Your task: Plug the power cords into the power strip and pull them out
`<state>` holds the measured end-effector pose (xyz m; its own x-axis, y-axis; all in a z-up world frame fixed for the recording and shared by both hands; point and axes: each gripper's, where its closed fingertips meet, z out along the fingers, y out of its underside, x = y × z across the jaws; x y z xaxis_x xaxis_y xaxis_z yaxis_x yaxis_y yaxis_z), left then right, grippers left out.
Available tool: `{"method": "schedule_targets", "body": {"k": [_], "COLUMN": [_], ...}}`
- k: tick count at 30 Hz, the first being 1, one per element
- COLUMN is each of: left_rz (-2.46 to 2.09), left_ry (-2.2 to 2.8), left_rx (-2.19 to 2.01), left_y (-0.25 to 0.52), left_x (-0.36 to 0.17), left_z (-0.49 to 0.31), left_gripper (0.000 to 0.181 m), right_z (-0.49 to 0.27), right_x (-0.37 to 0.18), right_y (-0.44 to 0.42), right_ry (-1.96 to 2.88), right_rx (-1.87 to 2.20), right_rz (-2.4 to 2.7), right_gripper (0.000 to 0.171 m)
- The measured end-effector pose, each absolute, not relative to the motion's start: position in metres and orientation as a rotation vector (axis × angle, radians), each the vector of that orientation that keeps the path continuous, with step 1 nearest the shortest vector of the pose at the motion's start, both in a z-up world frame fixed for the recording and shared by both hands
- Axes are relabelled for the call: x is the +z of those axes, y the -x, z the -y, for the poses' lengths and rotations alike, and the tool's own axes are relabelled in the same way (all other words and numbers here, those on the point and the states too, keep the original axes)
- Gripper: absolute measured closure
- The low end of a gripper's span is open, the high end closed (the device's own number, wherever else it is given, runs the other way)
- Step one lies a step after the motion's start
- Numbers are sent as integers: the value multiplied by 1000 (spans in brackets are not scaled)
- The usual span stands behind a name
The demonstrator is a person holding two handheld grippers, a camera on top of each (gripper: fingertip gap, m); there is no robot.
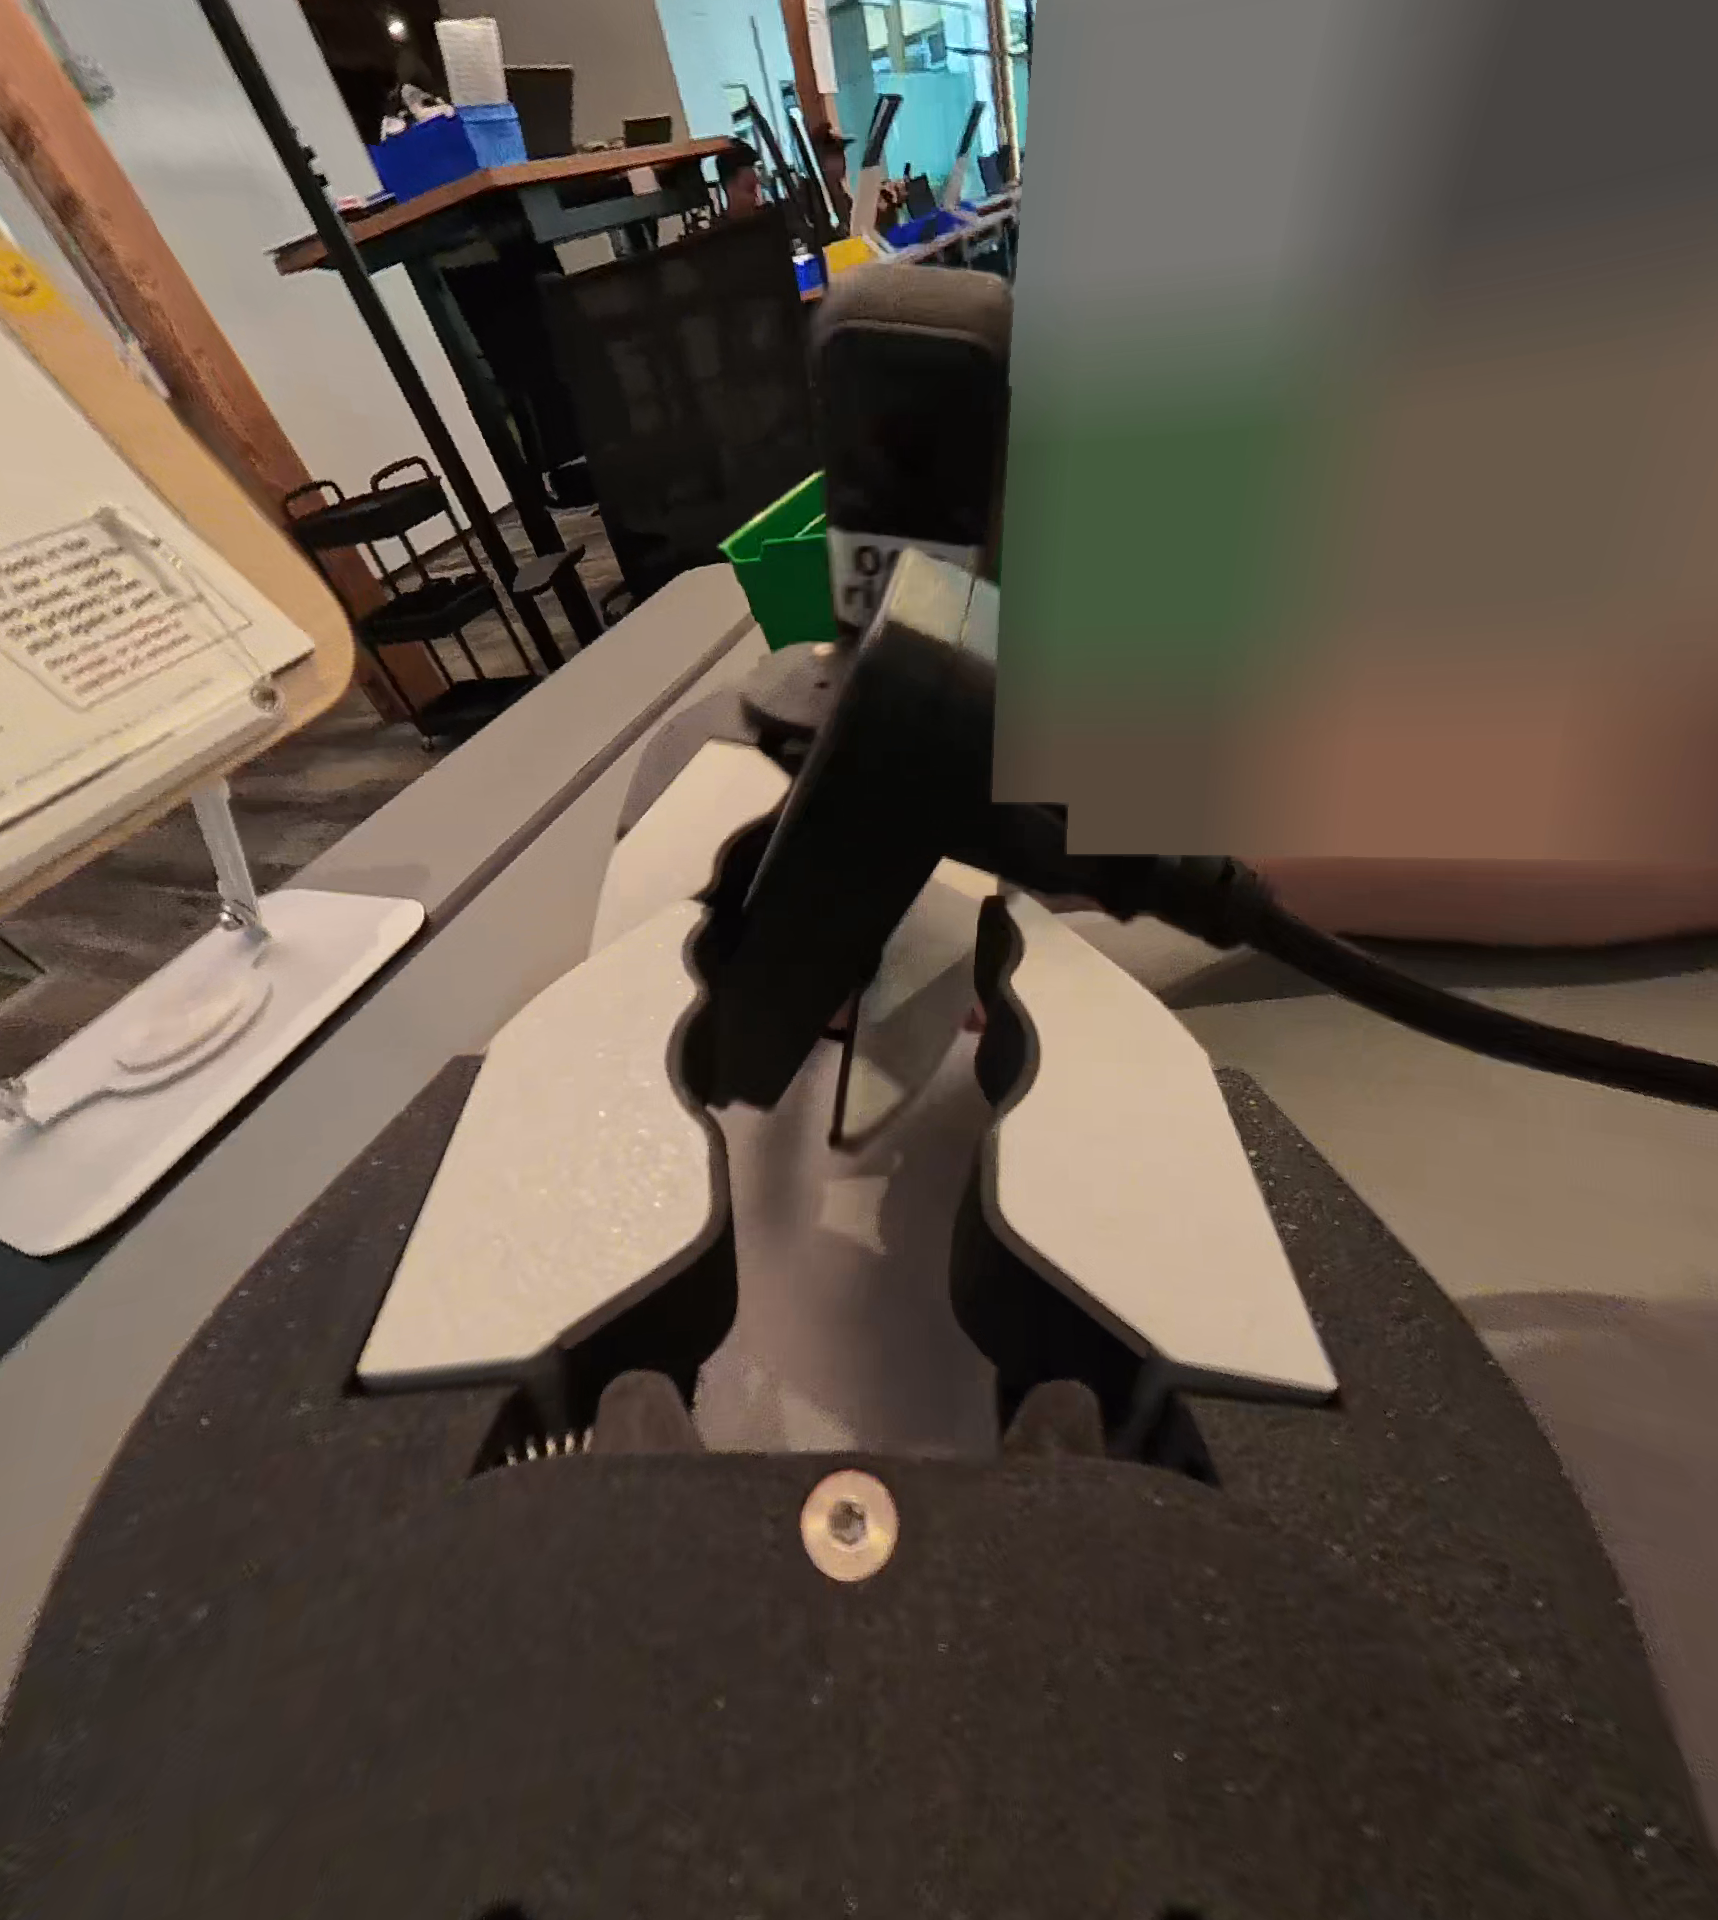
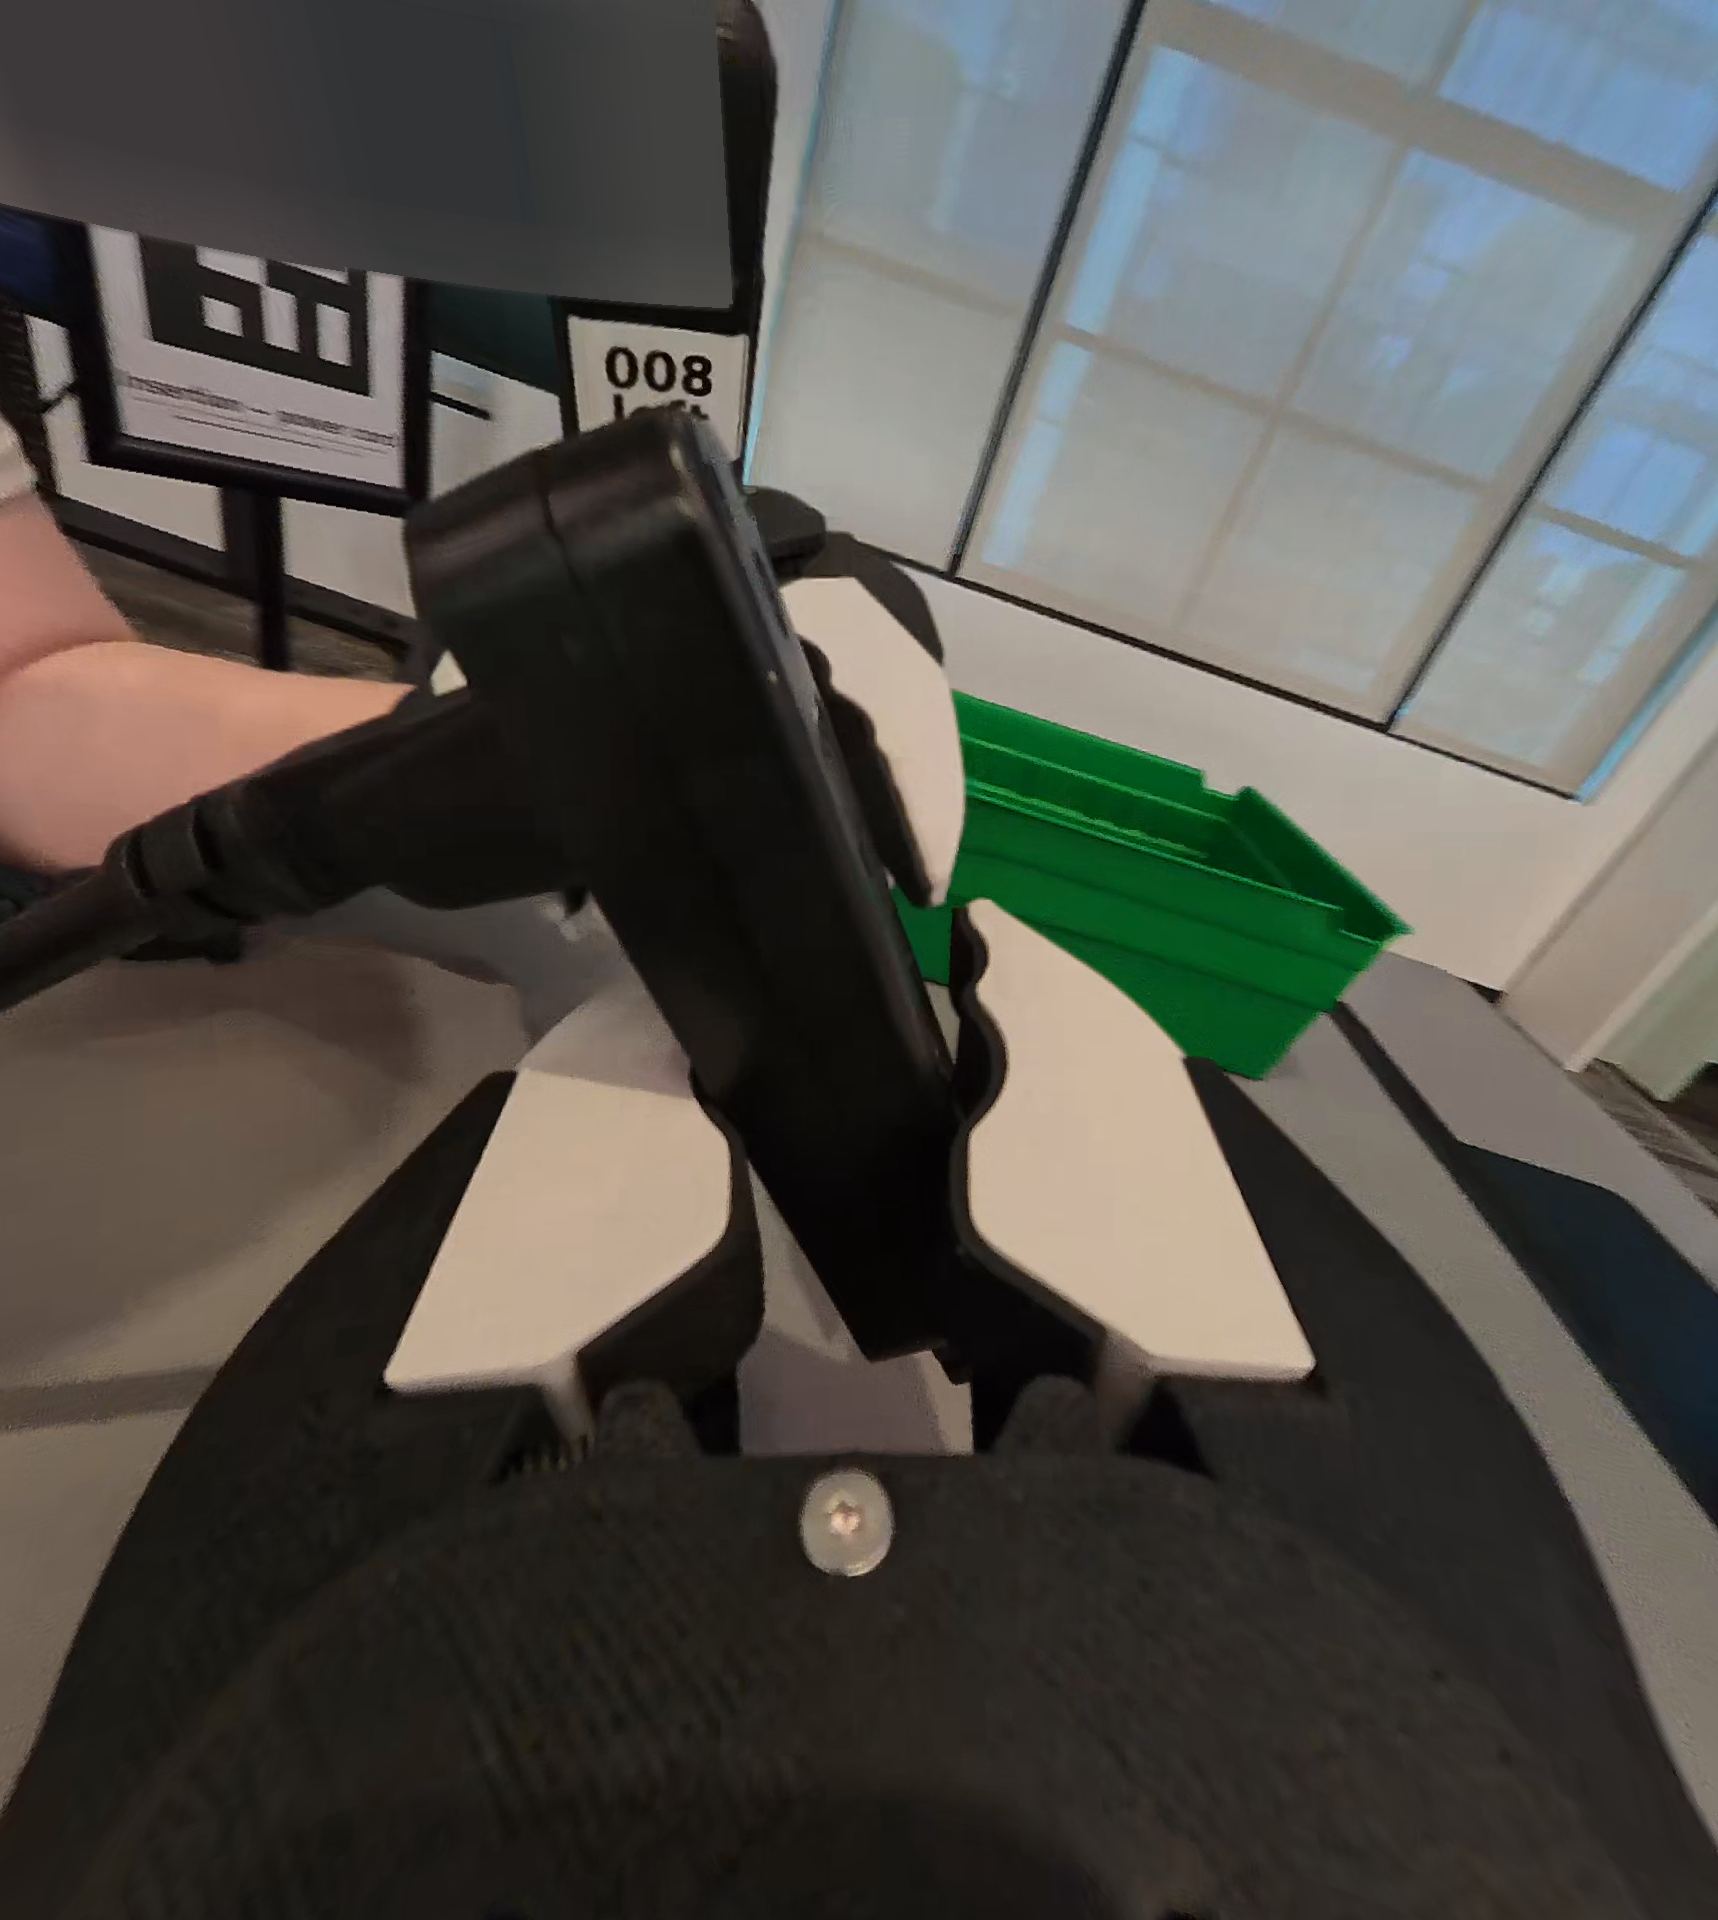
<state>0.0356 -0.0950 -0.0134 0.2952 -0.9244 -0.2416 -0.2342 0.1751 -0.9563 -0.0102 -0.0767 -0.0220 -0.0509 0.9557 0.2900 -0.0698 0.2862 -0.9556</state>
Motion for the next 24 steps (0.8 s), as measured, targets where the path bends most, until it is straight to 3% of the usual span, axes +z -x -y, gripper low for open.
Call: {"method": "schedule_targets", "body": {"k": [5,11,15,19,24], "left_rz": [-1293,-1131,-895,-766,-738], "left_ry": [1285,1362,1523,1609,1584], "left_rx": [-528,-419,-393,-353,-339], "left_y": [-43,-25,5,26,29], "left_x": [-28,-28,-31,-39,-34], "left_z": [96,63,29,9,8], "left_gripper": [149,150,149,149,150], "right_z": [92,48,-6,25,43], "right_x": [-40,-42,2,51,-8], "right_y": [19,4,-47,-35,16], "right_ry": [955,1152,1275,1257,1546], "right_rx": [1161,996,865,954,647], "right_rz": [1450,1316,899,806,1083], "right_gripper": [126,114,114,111,96]}}
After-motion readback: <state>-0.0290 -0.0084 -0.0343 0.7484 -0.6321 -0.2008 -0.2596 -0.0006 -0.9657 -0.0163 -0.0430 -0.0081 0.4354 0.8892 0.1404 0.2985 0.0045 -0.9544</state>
